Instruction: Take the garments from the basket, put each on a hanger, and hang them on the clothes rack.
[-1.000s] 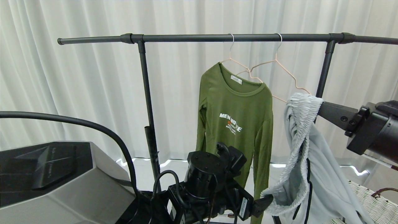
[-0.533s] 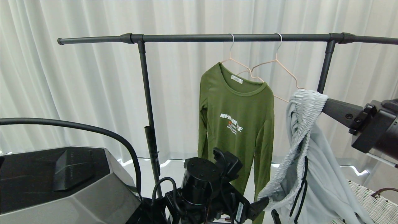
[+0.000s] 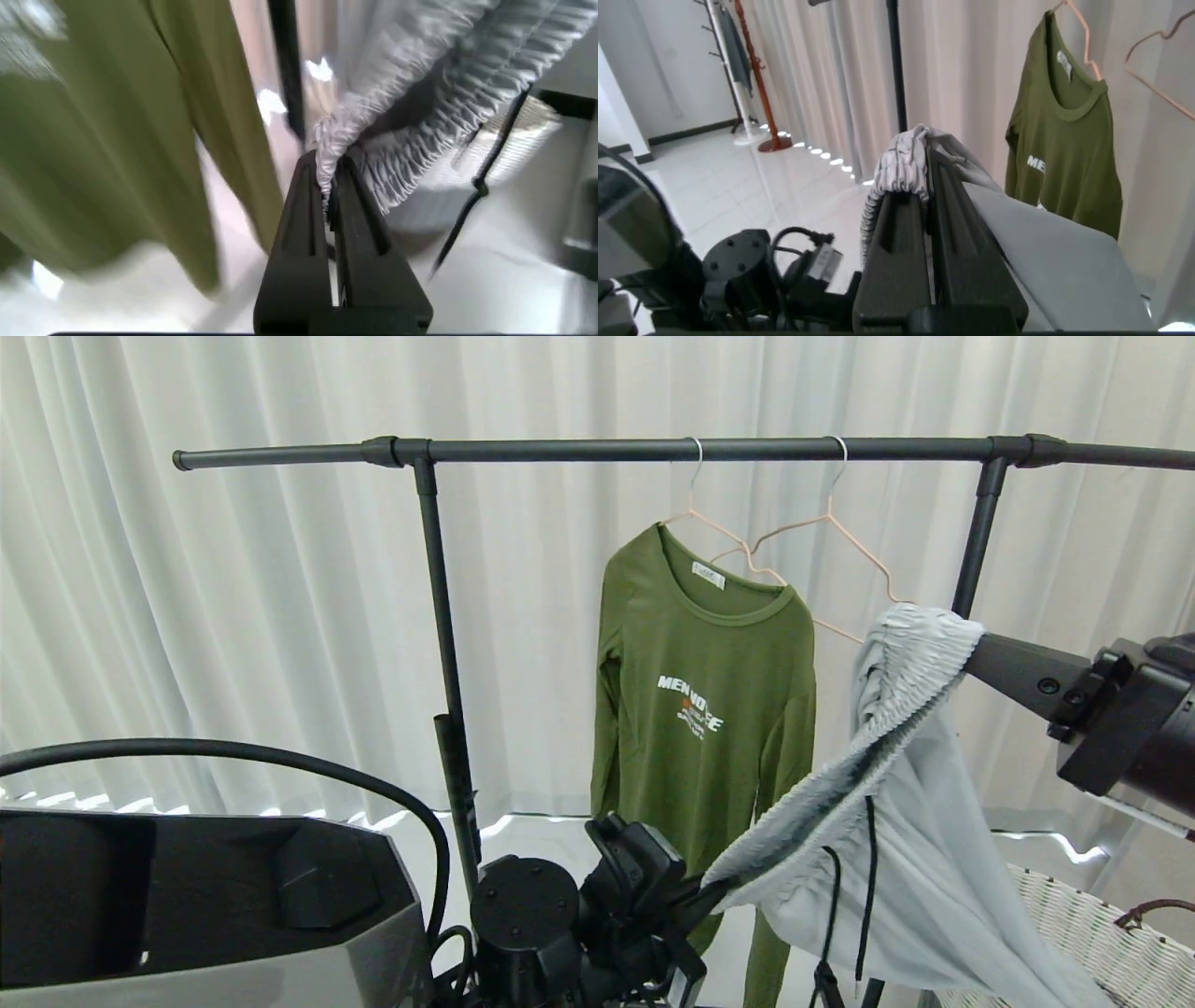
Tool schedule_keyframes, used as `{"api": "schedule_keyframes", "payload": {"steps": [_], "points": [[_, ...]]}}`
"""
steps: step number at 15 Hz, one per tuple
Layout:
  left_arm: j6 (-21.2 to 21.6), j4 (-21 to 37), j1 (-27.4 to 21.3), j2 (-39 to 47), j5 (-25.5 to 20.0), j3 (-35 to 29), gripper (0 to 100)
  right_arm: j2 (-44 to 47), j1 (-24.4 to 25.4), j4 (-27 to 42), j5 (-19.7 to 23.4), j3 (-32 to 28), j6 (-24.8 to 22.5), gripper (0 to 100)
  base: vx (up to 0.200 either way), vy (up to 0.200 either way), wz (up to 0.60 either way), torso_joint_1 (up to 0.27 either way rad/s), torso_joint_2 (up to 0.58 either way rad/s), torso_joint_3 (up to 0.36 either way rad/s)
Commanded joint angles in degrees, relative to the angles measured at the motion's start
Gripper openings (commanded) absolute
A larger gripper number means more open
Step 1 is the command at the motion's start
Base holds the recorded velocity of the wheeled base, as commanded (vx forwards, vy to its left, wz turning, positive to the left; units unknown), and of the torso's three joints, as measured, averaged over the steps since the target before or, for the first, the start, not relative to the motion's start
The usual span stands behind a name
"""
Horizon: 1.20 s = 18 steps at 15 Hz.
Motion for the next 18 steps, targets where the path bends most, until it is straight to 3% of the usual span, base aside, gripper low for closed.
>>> {"api": "schedule_keyframes", "payload": {"steps": [1,5,11,13,14,16,18], "points": [[0.1,-0.4,1.6,-0.5,0.9,2.5,0,0.3,0.0,-0.1,0.0,-0.2,0.0,0,0.0,0.0,0.0,0.0,0.0,0.0],[0.1,2.7,4.4,-10.0,0.9,5.6,0,1.7,0.0,-0.1,0.1,-0.1,0.0,0,0.0,0.0,0.0,0.0,0.0,0.0],[0.2,24.2,7.6,-30.4,0.6,4.0,0,6.1,1.0,0.0,0.2,2.1,-0.2,0,0.0,0.0,0.0,0.0,0.0,0.0],[0.3,41.4,7.4,-42.3,0.6,0.4,0,6.5,1.9,0.0,0.2,3.0,-0.2,0,0.0,0.0,0.0,0.0,0.0,0.0],[0.2,55.1,7.6,-49.6,0.9,-2.8,0,7.3,2.2,0.0,0.1,3.1,-0.2,0,0.0,0.0,0.0,0.0,0.0,0.0],[0.0,73.7,10.4,-56.8,0.8,-7.0,0,8.6,2.1,-0.1,0.1,2.9,-0.1,0,0.0,0.0,0.0,0.0,0.0,0.0],[-0.5,75.6,11.9,-57.8,0.5,-6.5,0,9.5,2.1,-0.2,0.1,2.7,-0.1,0,0.0,0.0,0.0,0.0,0.0,0.0]]}}
